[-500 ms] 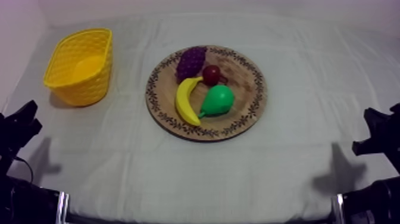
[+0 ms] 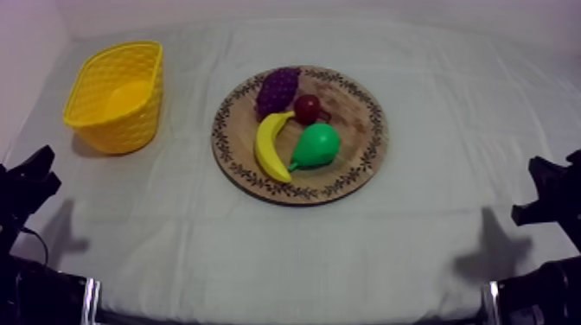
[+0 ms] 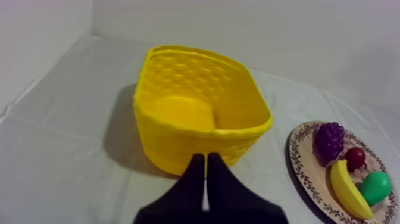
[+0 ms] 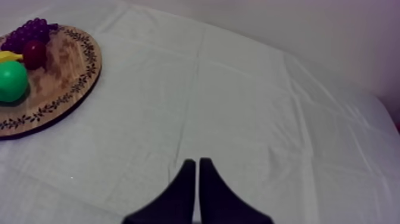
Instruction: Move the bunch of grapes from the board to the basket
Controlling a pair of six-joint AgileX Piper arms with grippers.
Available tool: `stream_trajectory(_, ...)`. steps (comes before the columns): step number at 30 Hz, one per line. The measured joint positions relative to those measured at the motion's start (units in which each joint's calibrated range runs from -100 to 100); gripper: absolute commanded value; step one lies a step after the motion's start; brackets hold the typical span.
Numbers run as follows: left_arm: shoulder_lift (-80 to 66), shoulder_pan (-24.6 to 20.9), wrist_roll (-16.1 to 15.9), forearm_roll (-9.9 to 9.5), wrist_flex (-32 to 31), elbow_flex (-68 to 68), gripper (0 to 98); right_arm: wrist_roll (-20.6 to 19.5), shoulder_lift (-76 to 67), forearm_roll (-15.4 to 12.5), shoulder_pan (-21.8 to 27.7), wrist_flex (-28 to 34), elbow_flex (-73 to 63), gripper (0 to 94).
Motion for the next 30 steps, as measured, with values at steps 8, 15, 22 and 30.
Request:
stream_trajectory(8,0.0,0.0,0.0,0.0,0.0,0.0,0.0,0.0,0.0,0.0,0.0,0.0,0.0,0.3)
stream_trajectory(15,0.1,0.1,-3.0,-0.04,0.0,-0.2,0.0,0.0,0.0,0.0,0.0,0.0,0.0,0.3)
stream_trajectory(22,7.7,1.6,-6.6,0.52,2.4,-8.6,0.0,0.0,0.0,0.0,0.0,0.0,0.0,0.3)
stream_trajectory(30,22.9,2.3,-9.6,0.67,12.5,-29.6,0.0,0.0,0.0,0.0,0.0,0.0,0.0,0.3)
